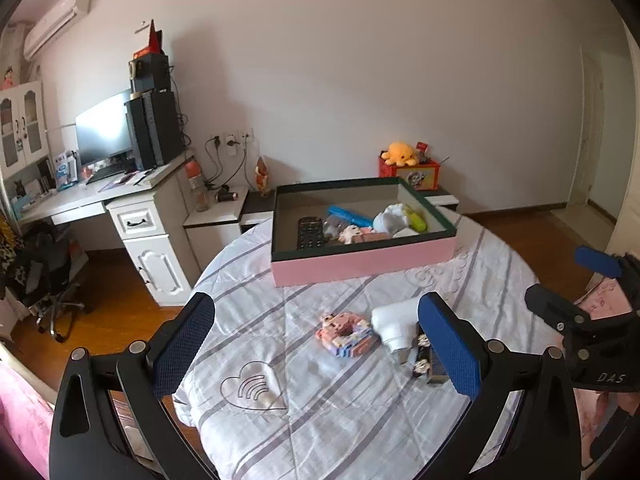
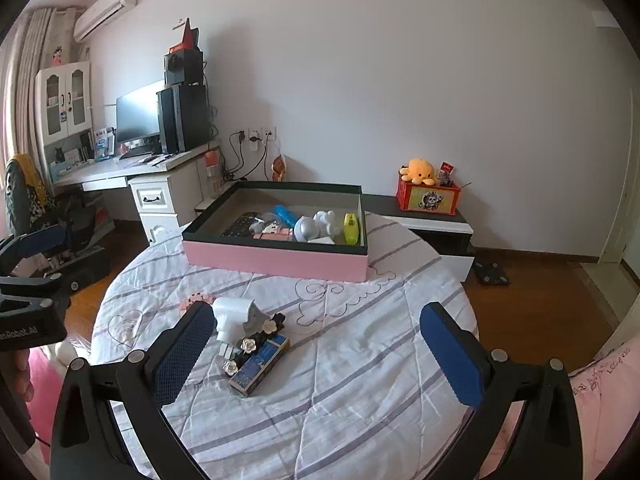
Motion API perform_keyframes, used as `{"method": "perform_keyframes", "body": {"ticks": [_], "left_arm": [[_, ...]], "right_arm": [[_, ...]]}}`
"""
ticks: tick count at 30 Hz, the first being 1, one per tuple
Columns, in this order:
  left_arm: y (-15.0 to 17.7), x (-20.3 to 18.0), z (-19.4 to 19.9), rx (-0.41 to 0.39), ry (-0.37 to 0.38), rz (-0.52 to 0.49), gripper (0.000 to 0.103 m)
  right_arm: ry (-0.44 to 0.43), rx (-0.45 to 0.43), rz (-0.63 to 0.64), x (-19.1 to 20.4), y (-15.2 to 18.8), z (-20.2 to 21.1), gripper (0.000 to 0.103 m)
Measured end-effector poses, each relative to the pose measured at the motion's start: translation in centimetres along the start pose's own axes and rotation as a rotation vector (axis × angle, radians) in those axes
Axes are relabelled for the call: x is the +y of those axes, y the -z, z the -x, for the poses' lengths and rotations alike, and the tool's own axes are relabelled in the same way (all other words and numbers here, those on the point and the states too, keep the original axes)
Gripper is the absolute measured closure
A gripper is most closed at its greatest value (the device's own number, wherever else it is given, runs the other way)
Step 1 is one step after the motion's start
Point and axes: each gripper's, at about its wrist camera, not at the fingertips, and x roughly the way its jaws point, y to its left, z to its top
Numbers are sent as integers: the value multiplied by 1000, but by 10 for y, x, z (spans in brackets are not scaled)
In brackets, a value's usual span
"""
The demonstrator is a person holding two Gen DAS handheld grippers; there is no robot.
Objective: Organize rigid objects
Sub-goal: 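Withdraw both tools from the box back toward the remaining items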
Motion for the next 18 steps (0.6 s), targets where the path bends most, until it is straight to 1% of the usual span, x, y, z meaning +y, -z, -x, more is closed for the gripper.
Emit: {"method": "perform_keyframes", "body": {"ticks": [2,5,7,13,16,18], "left_arm": [[3,0,-3,14,3,-1,0],[9,2,-10,38,-13,-11,0],[14,3,-16,59,-35,-27,0],[29,15,-33,136,-55,-25,0],[34,20,-38,157,-84,-24,0],[36,22,-41,168,-80,-21,0]], "right_arm": [[2,10,5,3,2,-3,0],[3,47,4,8,9,-15,0],[2,101,17,14,19,-32,0],[1,270,32,21,53,-83,0],[-19,301,18,23,60,-95,0],[-36,311,10,26,62,-101,0]]}}
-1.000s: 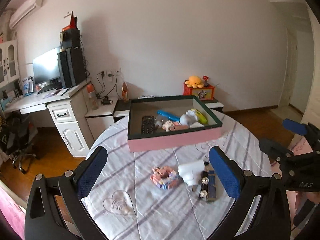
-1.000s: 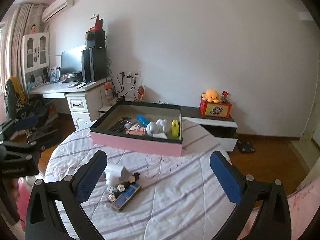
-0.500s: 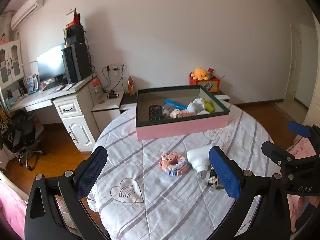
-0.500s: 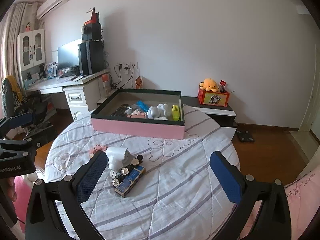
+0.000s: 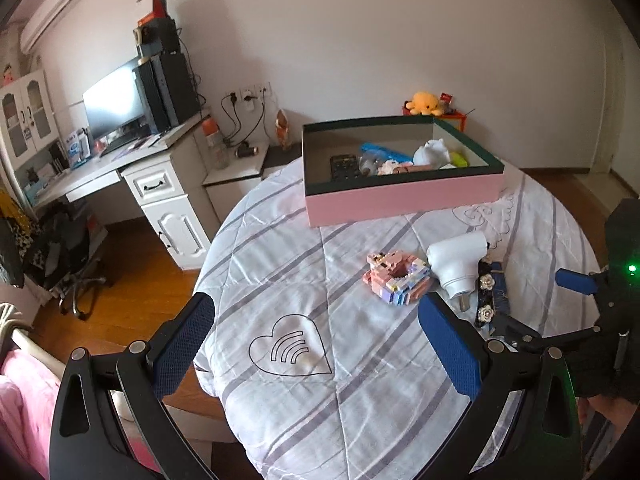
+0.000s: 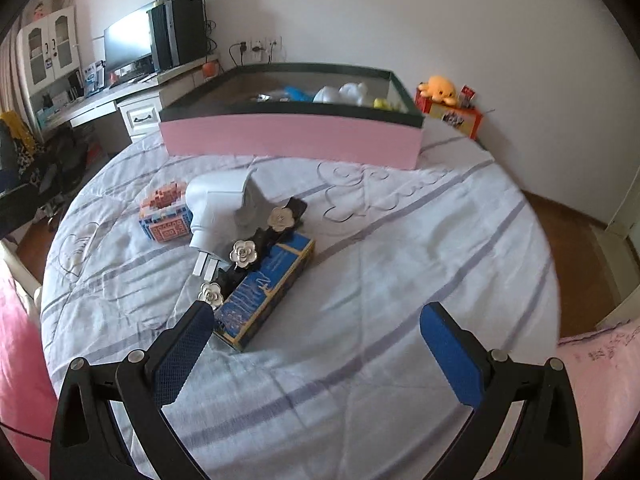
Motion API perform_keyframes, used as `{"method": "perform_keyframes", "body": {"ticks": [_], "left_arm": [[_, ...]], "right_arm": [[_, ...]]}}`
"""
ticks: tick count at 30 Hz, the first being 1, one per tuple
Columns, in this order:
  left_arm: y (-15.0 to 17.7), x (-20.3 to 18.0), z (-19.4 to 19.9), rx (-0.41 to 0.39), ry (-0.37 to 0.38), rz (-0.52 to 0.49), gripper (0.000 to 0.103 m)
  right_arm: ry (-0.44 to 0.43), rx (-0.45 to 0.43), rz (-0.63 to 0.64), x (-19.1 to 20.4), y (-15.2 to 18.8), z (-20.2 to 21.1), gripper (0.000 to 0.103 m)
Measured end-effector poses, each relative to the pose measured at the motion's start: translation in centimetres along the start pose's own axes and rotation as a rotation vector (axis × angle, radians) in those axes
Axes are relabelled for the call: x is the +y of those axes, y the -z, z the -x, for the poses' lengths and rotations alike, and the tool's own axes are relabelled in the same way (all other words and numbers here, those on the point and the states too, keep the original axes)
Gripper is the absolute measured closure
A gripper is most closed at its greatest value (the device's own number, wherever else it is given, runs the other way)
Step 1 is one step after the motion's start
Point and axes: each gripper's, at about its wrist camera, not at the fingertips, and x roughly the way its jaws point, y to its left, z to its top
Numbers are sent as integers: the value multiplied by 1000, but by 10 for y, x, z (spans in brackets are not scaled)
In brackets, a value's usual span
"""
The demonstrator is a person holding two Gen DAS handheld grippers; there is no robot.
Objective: Organize rigid objects
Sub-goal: 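Withdraw both tools from the box back toward the remaining items, then grasp the pink-purple block figure with the left tool while the right tool grasps the blue box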
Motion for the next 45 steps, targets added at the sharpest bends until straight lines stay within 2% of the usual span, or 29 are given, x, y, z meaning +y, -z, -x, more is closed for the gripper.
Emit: {"method": "perform_keyframes", "body": {"ticks": [2,6,12,14,15,19,22,25,27,28,30,31,33,35,41,45], "left_arm": [[0,0,-3,8,8,0,0],[2,-6,-9,24,10,-24,0],[5,-13,-23,58,17,-42,0],[6,-16,-28,66,24,-45,0],[6,-17,-29,70,29,-46,0],[8,-24,-39,90,46,-63,0],[9,-29,-46,108,46,-74,0],[11,-32,-52,119,50,-84,0],[11,-31,-55,128,52,-82,0],[12,-31,-56,129,52,-79,0],[12,-30,-59,138,55,-75,0],[12,-30,-60,140,54,-74,0],[13,-30,-62,143,54,-71,0],[12,-29,-63,143,59,-65,0],[7,-30,-72,140,111,-37,0],[2,-39,-89,156,136,-26,0]], "right_arm": [[0,4,15,4,-2,-5,0],[66,3,53,3,-3,-11,0],[131,13,-23,-37,-3,-14,0],[184,13,-37,-51,-5,-15,0],[179,7,-49,-57,-5,-13,0],[36,-37,-44,-58,-10,-7,1],[16,-20,36,-44,-14,-14,13],[-5,-2,81,-34,-16,-22,44],[-23,-6,87,-33,-17,-24,49],[-35,-6,87,-34,-18,-24,56],[-25,-29,73,-38,-16,-21,76],[-7,-44,51,-43,-17,-20,83],[10,-60,-28,-57,-15,-17,83],[-9,-51,-55,-63,-16,-19,83],[25,-32,-23,-55,-17,-23,82],[16,-25,-26,-56,-16,-23,82]]}}
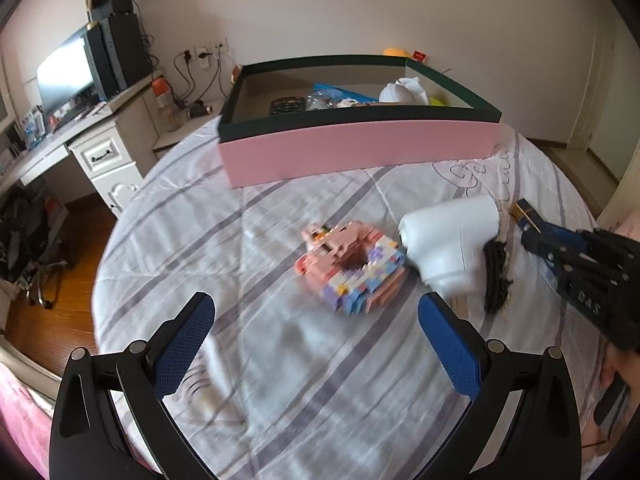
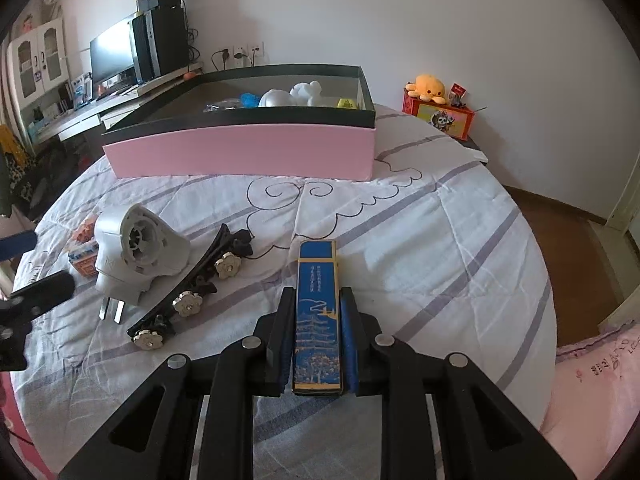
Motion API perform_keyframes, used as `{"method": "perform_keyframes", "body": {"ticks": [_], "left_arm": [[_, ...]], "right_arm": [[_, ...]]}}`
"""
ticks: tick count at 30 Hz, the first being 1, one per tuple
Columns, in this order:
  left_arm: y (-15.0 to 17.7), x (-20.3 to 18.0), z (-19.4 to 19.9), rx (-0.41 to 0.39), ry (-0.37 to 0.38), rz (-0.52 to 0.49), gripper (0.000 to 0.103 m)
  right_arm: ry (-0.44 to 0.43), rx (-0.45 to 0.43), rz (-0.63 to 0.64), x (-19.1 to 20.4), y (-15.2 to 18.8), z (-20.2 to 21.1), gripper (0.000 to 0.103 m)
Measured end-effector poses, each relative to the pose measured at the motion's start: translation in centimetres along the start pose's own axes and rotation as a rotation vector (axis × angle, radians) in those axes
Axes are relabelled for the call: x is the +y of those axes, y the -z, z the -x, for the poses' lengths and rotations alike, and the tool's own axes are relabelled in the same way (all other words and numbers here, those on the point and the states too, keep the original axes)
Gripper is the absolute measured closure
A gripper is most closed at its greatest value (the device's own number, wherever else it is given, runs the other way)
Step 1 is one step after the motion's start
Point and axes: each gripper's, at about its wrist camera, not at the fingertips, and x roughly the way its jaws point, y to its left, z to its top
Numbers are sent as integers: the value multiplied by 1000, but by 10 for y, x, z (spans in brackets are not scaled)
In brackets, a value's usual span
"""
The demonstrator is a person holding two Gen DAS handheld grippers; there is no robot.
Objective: Organize rigid objects
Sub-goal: 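Grasp the pink-purple block figure with the left tool while the right tool grasps the blue box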
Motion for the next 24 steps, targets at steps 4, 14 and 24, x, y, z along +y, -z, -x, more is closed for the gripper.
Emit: {"method": "perform_keyframes", "body": {"ticks": [4,14,24], "left_arm": [[-7,-8,-18,26,-10,-10,0],[-11,4,-33,33,36,55,27],[7,16,-14,4,10,38,39]], "right_arm": [[5,-1,8,1,0,-1,82],[-18,-6,5,-1,1,-1,80],[-9,-7,12,1,1,-1,80]]}}
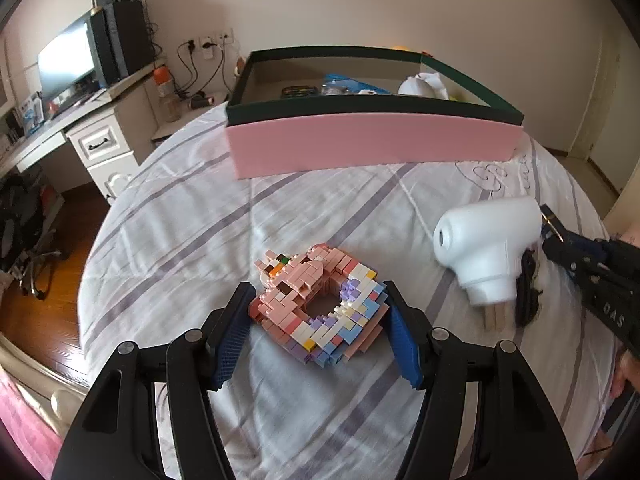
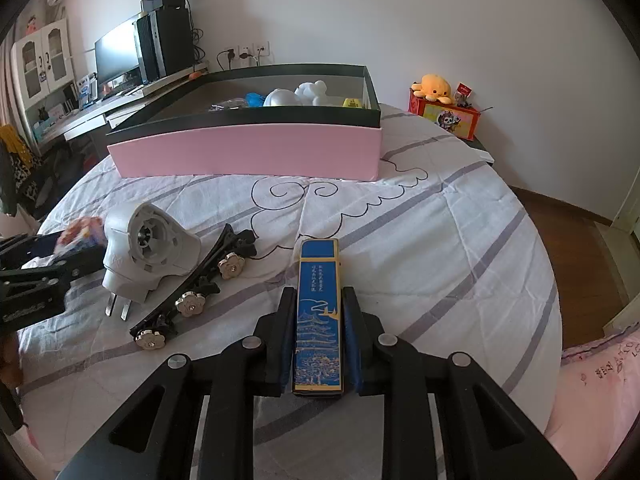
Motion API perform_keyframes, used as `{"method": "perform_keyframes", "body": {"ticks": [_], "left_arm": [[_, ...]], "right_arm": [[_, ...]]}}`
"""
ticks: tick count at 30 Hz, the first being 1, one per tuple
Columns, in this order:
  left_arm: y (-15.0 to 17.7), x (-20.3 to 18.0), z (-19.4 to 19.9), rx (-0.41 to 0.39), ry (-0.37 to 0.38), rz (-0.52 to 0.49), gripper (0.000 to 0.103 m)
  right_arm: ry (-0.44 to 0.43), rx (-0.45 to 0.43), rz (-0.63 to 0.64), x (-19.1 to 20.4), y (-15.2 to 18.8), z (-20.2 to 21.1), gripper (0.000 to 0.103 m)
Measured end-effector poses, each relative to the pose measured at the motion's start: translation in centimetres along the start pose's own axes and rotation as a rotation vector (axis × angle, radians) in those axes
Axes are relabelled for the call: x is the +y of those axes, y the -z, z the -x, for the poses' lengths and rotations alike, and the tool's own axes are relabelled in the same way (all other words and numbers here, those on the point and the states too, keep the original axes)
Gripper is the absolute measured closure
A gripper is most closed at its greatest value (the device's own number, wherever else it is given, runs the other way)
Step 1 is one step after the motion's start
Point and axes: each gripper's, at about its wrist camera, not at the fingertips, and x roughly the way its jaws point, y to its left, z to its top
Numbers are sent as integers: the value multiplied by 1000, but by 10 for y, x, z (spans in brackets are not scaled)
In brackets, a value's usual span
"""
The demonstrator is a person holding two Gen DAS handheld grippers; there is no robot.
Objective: Organize rigid objects
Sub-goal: 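Grasp the pink-purple block figure with the left tool while the right tool grasps the blue box, then carry the block figure and blue box toward the pink box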
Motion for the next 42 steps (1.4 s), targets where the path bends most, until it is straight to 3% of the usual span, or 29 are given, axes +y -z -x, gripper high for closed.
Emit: {"method": "perform_keyframes", "body": {"ticks": [12,23,34,42], "left_arm": [[11,13,20,-6,-17,11,39],[-6,13,53,-83,-10,-12,39],[-57,-3,93,-230,-2,-110,39],[-120,-11,103,-303,26,-185,39]], "right_arm": [[-23,-30,-4,0,1,6,83],[-66,-76,-12,1,-19,27,83],[-95,-181,28,-2,-62,63,83],[-118,-223,89,-1,-110,69,82]]}}
